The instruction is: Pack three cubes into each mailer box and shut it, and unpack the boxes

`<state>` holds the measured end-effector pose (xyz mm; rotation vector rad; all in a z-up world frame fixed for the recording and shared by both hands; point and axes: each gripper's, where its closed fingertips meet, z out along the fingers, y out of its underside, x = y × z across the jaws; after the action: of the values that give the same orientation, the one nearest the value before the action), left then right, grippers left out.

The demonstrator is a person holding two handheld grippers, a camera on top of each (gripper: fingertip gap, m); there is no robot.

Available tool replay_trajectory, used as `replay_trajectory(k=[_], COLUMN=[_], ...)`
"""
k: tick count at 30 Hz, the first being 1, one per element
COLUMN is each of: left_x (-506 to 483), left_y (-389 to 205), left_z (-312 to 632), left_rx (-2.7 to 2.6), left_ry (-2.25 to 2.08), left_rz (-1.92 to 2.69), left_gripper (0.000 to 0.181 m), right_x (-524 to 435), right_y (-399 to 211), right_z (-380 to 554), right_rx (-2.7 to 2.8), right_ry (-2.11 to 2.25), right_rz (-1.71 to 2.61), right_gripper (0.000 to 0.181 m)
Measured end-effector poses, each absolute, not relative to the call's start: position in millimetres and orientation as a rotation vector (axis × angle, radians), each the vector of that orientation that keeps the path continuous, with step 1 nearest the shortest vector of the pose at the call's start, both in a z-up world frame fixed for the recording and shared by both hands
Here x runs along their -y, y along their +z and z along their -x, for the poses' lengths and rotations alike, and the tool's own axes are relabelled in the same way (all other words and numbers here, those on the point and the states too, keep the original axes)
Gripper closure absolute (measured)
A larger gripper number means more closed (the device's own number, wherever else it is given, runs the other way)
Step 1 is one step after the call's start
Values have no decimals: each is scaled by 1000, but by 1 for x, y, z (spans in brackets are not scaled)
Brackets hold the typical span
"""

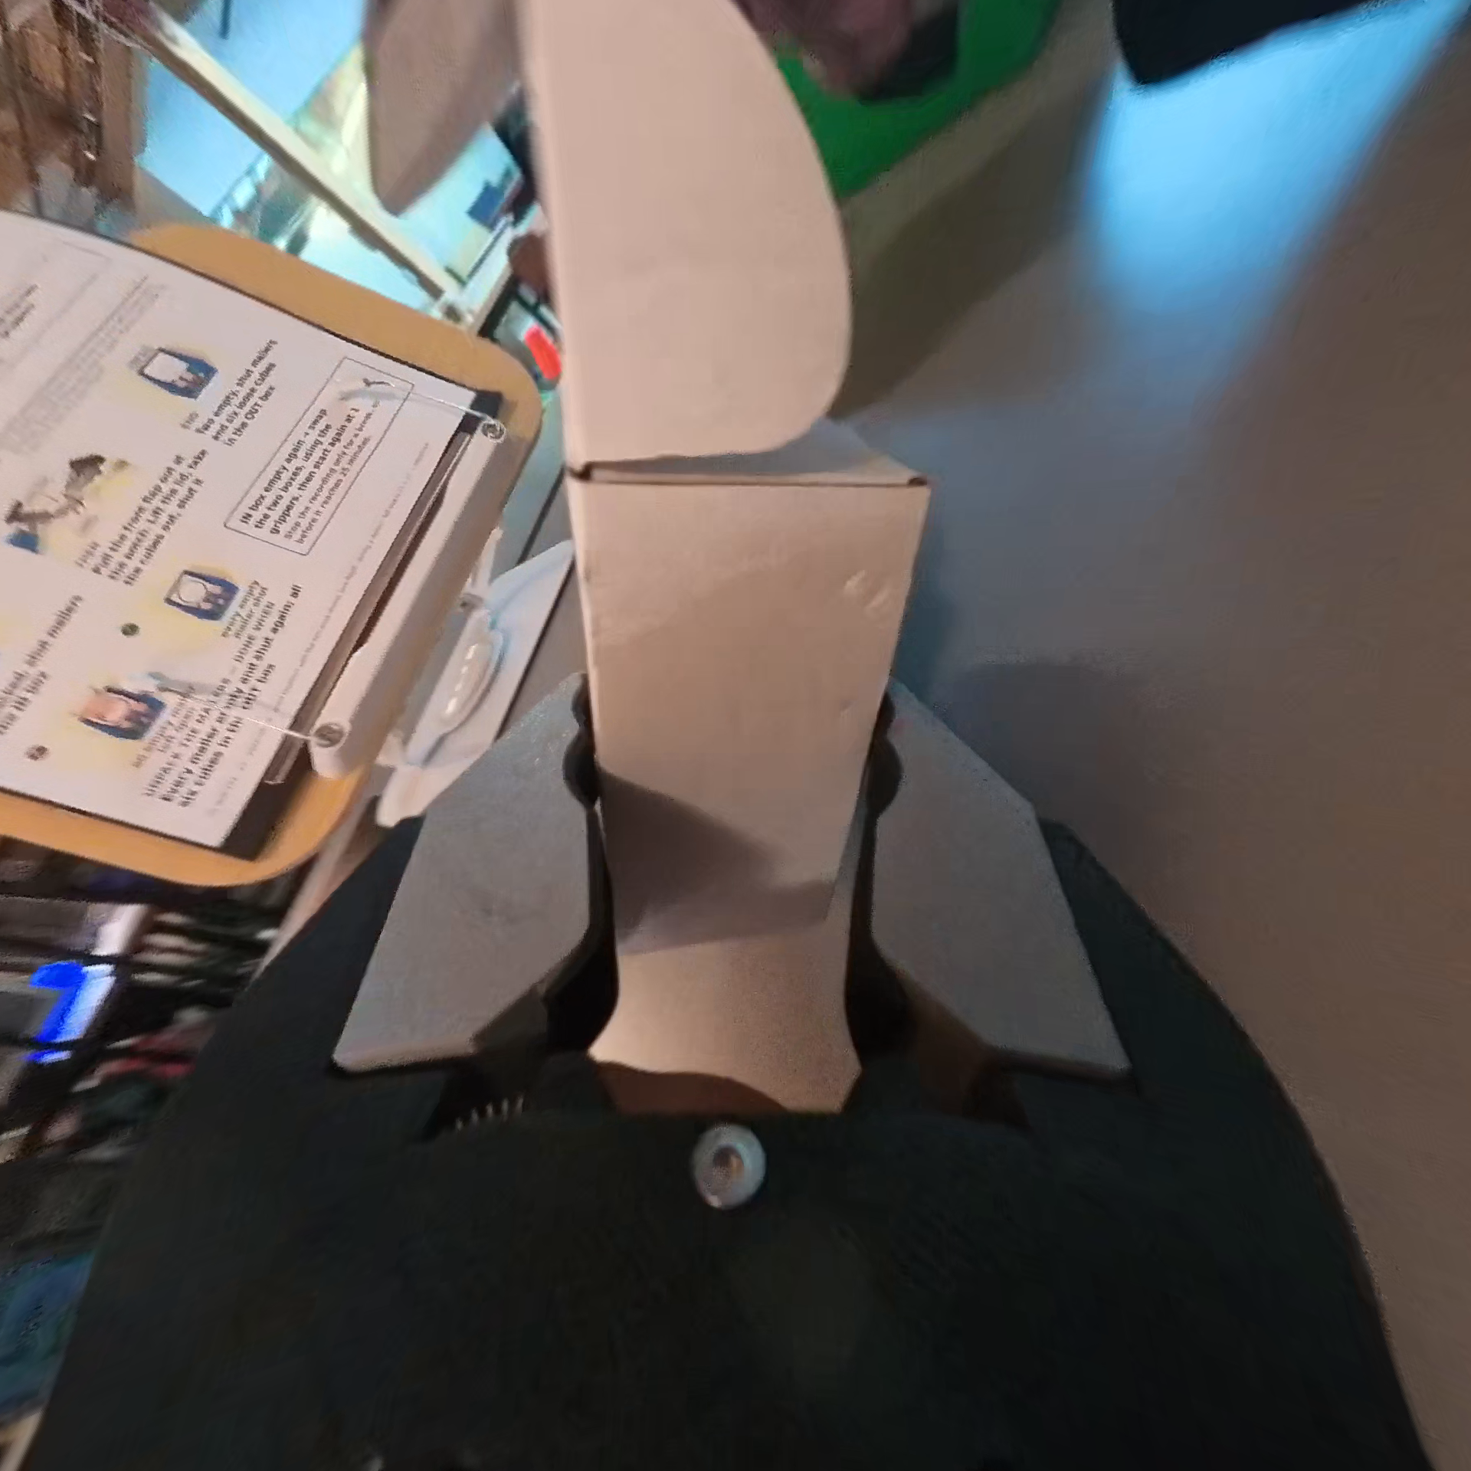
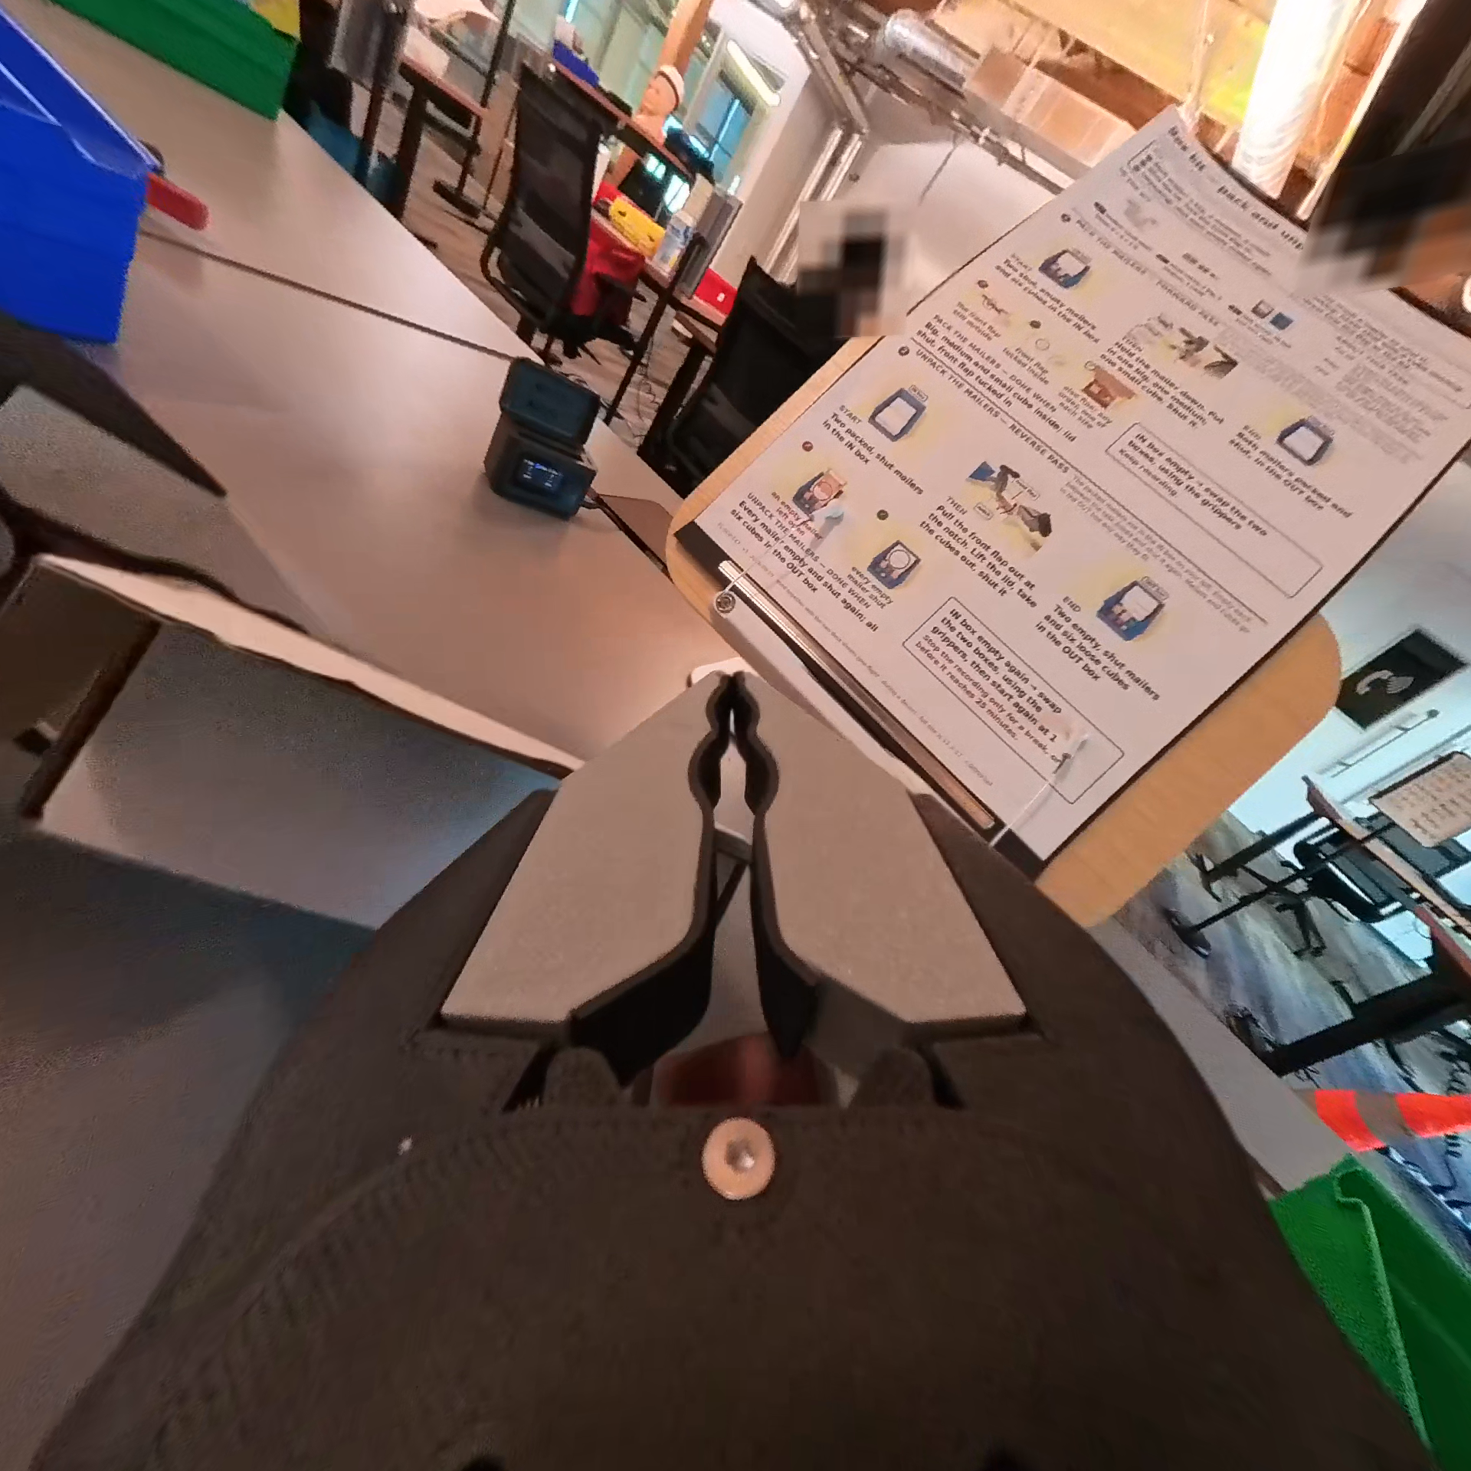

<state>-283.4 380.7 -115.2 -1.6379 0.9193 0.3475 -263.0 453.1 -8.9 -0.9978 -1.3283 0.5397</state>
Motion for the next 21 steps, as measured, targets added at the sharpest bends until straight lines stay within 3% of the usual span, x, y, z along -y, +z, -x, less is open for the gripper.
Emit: replay_trajectory(k=[4,21], left_x=[-375,-375], left_y=[-108,-127], left_z=[286,274], left_rx=[-862,-1061], left_ry=[220,385], left_rz=[1648,1615], left_gripper=[112,112], right_x=[-446,-425], right_y=[-18,-5], right_z=[267,271], right_rx=[1382,1322], right_ry=[554,684], right_rz=[982,920], right_gripper=[181,181])
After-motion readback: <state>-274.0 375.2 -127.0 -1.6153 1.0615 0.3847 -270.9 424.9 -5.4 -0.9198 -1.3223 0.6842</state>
